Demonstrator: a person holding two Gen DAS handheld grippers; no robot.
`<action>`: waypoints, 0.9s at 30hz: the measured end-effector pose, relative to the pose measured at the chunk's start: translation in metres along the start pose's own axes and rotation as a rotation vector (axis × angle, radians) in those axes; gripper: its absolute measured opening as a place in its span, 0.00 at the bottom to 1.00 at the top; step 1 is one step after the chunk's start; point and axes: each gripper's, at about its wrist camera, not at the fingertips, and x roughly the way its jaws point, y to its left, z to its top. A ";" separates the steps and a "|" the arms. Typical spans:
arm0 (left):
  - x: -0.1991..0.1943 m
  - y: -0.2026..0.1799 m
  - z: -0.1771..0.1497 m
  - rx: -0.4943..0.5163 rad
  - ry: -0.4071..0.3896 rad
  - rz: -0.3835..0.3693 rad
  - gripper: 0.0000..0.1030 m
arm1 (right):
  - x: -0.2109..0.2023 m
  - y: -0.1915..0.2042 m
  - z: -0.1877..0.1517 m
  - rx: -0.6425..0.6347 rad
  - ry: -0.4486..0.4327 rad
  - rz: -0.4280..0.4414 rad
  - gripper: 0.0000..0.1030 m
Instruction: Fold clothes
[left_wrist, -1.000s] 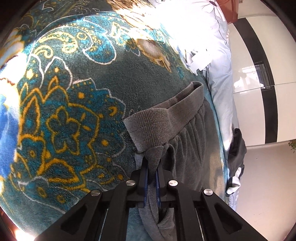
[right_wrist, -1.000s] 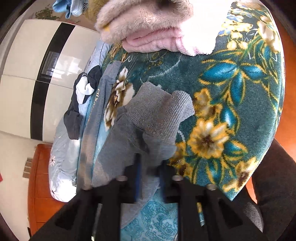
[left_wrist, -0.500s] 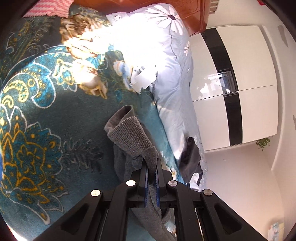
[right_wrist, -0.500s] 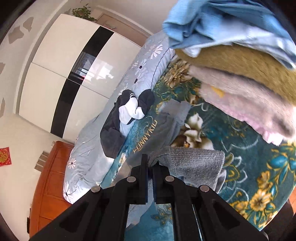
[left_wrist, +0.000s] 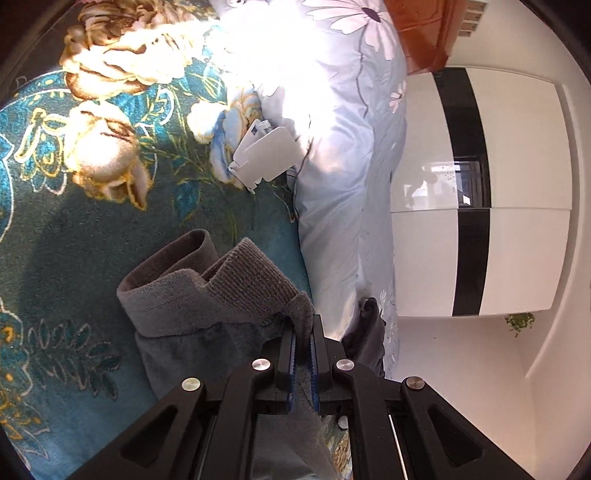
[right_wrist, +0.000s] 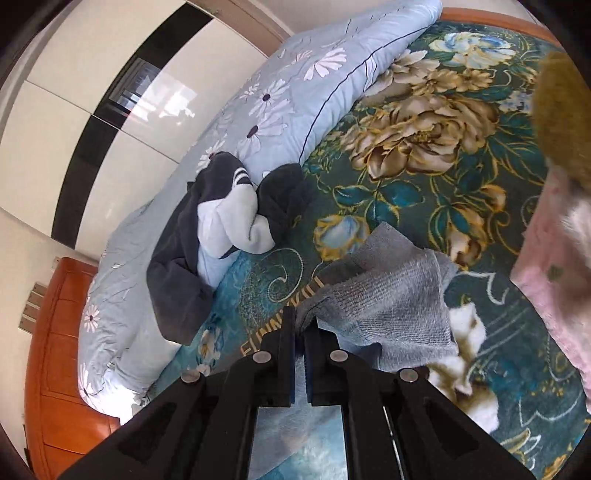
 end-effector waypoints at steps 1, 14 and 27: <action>0.010 -0.001 0.005 -0.007 0.012 0.011 0.06 | 0.013 0.000 0.004 -0.001 0.021 -0.017 0.04; 0.097 0.006 0.032 0.028 0.032 0.206 0.10 | 0.110 -0.024 0.021 -0.039 0.172 -0.102 0.05; 0.051 -0.037 -0.014 0.395 0.043 0.278 0.67 | 0.029 -0.012 -0.007 -0.183 0.041 0.030 0.65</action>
